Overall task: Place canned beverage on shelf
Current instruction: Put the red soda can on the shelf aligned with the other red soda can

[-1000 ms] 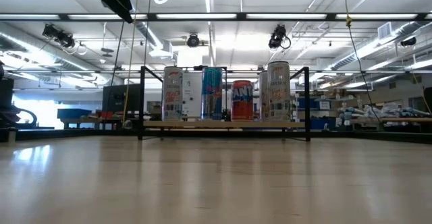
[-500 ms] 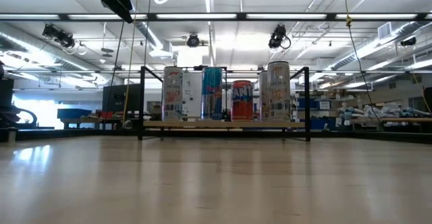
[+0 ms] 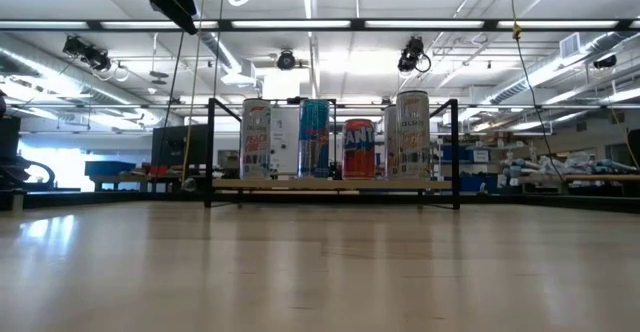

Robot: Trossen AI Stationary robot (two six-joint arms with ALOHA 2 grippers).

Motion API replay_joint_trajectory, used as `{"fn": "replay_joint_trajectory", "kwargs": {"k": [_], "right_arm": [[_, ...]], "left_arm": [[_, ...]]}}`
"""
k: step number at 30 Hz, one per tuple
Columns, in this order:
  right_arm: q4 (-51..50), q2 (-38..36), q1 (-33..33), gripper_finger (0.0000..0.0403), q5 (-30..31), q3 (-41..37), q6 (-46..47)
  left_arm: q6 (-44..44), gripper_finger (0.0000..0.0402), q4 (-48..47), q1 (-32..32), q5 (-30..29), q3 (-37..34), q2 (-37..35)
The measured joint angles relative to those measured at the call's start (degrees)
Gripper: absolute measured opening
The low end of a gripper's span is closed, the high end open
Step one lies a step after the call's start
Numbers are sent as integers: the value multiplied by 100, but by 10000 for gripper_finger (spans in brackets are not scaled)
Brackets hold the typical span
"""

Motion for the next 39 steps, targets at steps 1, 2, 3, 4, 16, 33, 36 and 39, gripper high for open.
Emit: {"fn": "replay_joint_trajectory", "kwargs": {"k": [1, 2, 3, 4, 16, 33, 36, 39], "right_arm": [[-89, 0, 119, 380, 202, 0, 58], [-181, 0, 237, 379, 380, 0, 136], [-289, 0, 357, 377, 536, 0, 240], [-382, 0, 464, 375, 657, 0, 361], [-714, 0, 1137, 373, 806, 0, 2059], [-1060, 1274, 1223, 373, 248, 0, 2112], [-1063, 1458, 1292, 373, 192, 0, 2111], [-1067, 1596, 1337, 373, 202, 0, 2185]], "left_arm": [[-25, 316, 0, -1, 0, 2, 3], [-80, 316, 2, -2, 2, 2, 4], [-129, 316, 1, 0, 2, 2, 4], [-135, 316, 0, -2, 2, 2, 4], [-137, 316, 2, -2, 0, 0, 4], [-134, 316, 20, 0, 0, 0, 4], [-157, 316, 28, -2, 0, 0, 4], [-165, 316, 28, -2, 0, 0, 4]]}}
